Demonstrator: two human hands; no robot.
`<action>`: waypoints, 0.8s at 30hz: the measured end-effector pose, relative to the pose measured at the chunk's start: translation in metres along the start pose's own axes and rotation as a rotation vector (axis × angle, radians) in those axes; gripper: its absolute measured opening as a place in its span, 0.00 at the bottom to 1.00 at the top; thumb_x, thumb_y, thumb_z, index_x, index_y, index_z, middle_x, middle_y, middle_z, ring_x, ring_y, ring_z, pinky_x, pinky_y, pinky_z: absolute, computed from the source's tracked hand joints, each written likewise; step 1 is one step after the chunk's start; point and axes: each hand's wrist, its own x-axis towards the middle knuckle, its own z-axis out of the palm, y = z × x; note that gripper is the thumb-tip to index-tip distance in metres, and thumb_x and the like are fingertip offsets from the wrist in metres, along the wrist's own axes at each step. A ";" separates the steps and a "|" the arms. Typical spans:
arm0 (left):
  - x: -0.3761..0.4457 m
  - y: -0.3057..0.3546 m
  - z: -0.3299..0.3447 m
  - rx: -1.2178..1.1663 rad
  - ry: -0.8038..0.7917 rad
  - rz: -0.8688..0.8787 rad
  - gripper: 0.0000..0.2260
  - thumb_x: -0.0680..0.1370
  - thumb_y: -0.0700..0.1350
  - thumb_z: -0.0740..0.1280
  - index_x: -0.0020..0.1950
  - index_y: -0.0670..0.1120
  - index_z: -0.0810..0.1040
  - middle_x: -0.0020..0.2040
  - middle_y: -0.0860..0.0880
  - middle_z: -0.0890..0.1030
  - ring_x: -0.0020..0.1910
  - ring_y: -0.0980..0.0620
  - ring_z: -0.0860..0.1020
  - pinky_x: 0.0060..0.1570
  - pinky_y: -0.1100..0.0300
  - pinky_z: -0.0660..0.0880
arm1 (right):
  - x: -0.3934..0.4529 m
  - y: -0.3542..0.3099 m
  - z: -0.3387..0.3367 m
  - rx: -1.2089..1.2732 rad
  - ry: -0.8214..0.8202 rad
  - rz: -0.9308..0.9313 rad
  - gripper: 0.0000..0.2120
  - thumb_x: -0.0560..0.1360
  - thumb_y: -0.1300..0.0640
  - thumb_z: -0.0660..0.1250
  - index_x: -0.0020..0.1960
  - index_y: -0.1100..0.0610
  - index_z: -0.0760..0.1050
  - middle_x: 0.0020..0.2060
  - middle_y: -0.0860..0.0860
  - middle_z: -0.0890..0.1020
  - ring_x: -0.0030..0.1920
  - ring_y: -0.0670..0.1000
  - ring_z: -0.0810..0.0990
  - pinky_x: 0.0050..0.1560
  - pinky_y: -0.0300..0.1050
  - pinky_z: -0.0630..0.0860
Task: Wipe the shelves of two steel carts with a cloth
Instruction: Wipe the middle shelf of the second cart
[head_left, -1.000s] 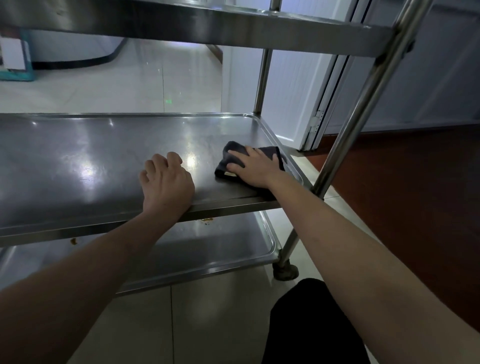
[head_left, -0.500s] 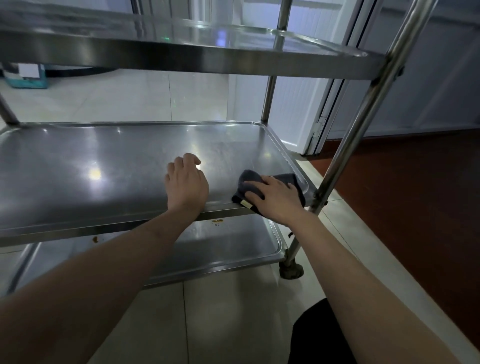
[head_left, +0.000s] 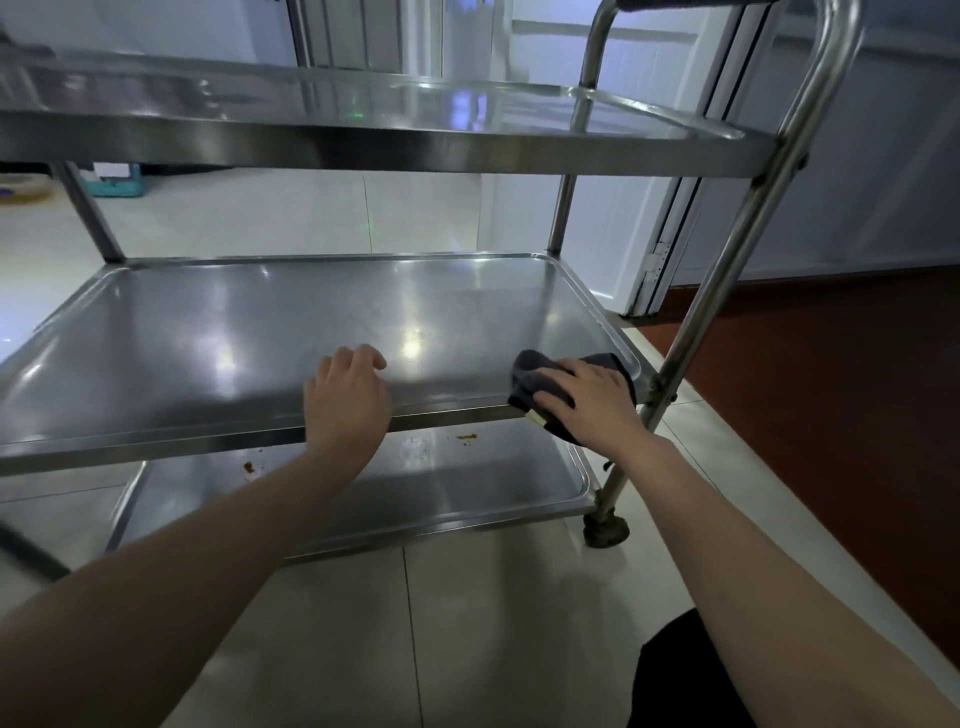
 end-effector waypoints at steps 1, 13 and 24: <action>-0.004 -0.007 -0.004 0.011 0.000 -0.010 0.09 0.81 0.39 0.59 0.58 0.47 0.75 0.55 0.46 0.77 0.53 0.46 0.73 0.53 0.49 0.72 | 0.000 -0.002 0.000 -0.005 -0.008 0.012 0.18 0.84 0.37 0.56 0.73 0.35 0.72 0.74 0.46 0.74 0.72 0.57 0.71 0.72 0.57 0.60; -0.035 -0.068 -0.039 -0.113 0.045 -0.042 0.07 0.80 0.37 0.59 0.53 0.43 0.76 0.49 0.42 0.76 0.49 0.40 0.73 0.48 0.44 0.74 | -0.006 -0.128 0.026 0.015 -0.038 -0.079 0.21 0.83 0.35 0.54 0.74 0.35 0.70 0.73 0.47 0.72 0.71 0.57 0.69 0.75 0.58 0.57; -0.090 -0.210 -0.121 -0.064 0.170 -0.300 0.09 0.78 0.37 0.61 0.54 0.44 0.77 0.52 0.42 0.77 0.54 0.39 0.74 0.51 0.44 0.73 | 0.005 -0.349 0.066 0.041 -0.050 -0.296 0.22 0.83 0.33 0.55 0.76 0.34 0.68 0.74 0.46 0.71 0.73 0.56 0.66 0.72 0.57 0.58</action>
